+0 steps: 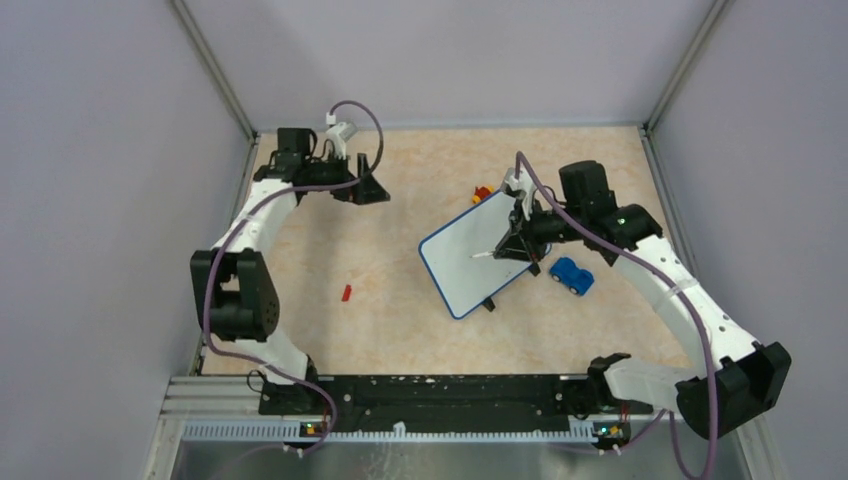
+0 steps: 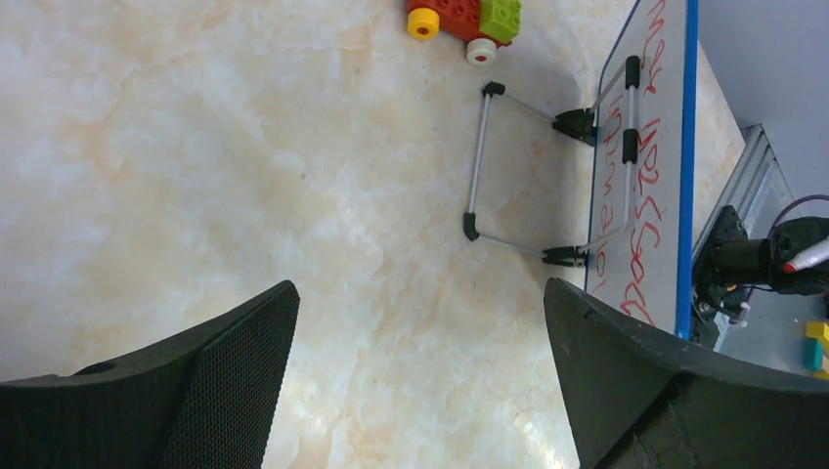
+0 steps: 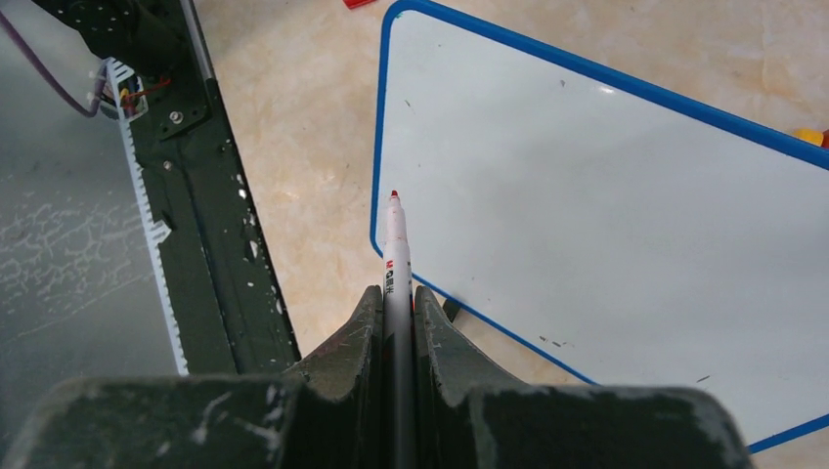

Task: Write a sentence on the whiteboard
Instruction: Hold the whiteboard at the center of the board.

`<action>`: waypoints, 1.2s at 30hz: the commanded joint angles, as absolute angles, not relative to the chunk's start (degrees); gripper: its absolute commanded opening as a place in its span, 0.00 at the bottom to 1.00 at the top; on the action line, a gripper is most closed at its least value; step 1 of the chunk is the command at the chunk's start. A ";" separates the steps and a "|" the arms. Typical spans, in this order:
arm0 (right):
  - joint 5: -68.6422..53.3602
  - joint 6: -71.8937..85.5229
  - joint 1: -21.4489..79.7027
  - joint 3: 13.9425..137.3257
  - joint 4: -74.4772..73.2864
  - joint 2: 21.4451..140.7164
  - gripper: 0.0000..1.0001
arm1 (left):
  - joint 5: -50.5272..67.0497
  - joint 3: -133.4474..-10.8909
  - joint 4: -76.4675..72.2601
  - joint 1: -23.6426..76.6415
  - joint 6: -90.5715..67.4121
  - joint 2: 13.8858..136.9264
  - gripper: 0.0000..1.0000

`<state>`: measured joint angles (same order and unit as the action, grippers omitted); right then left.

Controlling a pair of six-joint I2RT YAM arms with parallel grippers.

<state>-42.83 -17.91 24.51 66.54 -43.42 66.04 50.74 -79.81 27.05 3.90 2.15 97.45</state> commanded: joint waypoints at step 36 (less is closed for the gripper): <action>-35.04 -17.49 38.37 59.97 -19.04 68.55 0.00 | 66.63 -68.29 30.34 10.24 6.68 85.96 0.70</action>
